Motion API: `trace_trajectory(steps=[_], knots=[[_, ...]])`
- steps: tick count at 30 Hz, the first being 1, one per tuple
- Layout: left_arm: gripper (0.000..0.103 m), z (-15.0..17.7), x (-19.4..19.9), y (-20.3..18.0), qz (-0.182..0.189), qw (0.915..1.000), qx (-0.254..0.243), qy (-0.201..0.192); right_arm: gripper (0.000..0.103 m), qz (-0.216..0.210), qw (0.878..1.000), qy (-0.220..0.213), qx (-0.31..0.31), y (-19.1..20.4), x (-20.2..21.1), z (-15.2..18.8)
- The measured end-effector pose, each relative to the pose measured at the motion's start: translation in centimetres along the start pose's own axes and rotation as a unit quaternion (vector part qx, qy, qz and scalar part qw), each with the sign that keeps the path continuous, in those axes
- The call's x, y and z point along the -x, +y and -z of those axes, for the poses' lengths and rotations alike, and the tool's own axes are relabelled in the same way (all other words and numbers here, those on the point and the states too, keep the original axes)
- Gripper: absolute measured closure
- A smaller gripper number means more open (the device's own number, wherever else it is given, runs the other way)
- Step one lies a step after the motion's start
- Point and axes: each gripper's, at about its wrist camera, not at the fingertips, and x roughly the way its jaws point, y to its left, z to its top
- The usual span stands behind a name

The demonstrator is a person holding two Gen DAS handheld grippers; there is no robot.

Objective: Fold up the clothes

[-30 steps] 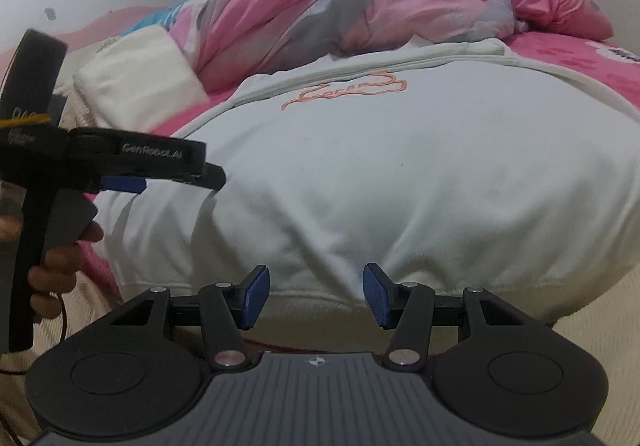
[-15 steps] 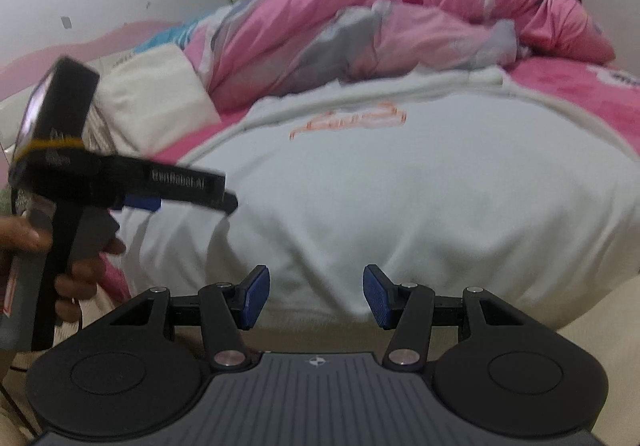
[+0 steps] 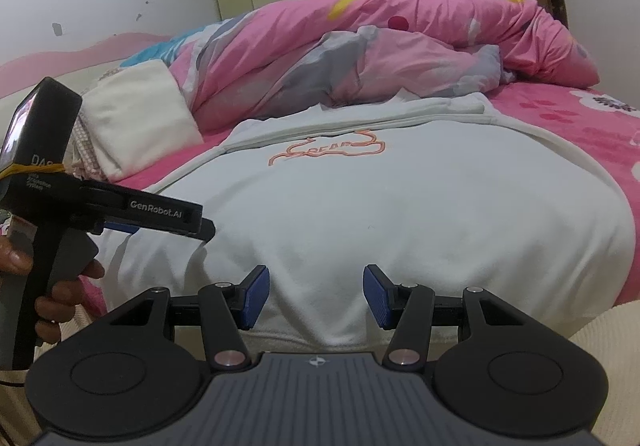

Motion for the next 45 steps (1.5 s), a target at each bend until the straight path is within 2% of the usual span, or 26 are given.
trace_trajectory(steps=[11, 24, 32, 38, 45], knots=[[0.000, 0.6, -0.1, 0.2, 0.012, 0.9995, -0.014, -0.024, 0.048, 0.000, 1.000, -0.005, -0.015, -0.9, -1.4, 0.0], [0.000, 0.7, 0.6, 0.6, 0.026, 0.9992, -0.010, -0.030, 0.049, -0.008, 0.999, -0.009, -0.037, -1.6, -1.9, 0.3], [0.000, 2.6, 3.2, 2.0, 0.081, 0.9932, -0.034, -0.076, 0.049, -0.012, 0.999, -0.012, -0.045, -1.9, -1.8, 0.3], [0.000, 5.8, 4.2, 5.8, 0.119, 0.9911, -0.001, -0.059, 0.049, -0.016, 0.998, -0.015, -0.052, -1.9, -1.8, 0.5], [0.001, 8.0, 3.9, 8.1, 0.097, 0.9949, 0.015, -0.024, 0.049, -0.017, 0.998, -0.017, -0.056, -2.0, -1.9, 0.4]])
